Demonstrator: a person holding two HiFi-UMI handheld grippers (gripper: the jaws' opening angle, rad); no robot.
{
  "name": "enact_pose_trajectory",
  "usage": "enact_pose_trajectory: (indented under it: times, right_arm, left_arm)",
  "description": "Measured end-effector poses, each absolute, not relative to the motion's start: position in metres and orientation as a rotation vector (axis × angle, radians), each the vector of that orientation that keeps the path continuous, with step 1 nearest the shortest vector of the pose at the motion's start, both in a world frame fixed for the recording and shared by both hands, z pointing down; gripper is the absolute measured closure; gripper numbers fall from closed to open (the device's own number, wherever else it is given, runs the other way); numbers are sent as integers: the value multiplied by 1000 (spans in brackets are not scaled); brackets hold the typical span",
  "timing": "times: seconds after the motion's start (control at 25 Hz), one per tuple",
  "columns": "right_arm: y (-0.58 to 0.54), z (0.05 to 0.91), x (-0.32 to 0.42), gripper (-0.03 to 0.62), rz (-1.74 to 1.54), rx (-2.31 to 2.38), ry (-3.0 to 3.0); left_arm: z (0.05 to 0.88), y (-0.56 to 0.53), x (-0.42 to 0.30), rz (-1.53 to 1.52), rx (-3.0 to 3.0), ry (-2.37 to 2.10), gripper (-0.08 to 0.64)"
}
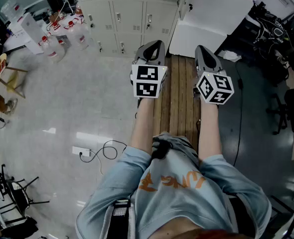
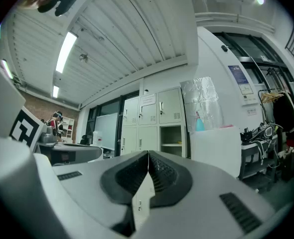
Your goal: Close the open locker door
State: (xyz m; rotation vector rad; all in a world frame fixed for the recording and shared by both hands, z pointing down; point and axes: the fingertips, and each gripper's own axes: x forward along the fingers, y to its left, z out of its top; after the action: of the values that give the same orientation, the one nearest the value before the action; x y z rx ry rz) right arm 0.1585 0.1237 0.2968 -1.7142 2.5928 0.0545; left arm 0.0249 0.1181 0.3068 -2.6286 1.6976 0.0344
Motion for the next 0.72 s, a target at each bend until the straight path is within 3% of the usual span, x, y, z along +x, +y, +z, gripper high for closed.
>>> enact_pose_trajectory:
  times: [0.72]
  right_arm:
    - [113,288,179,561,39,-1749,2530]
  left_arm:
    - [299,103,34,48,-2692,1619,541]
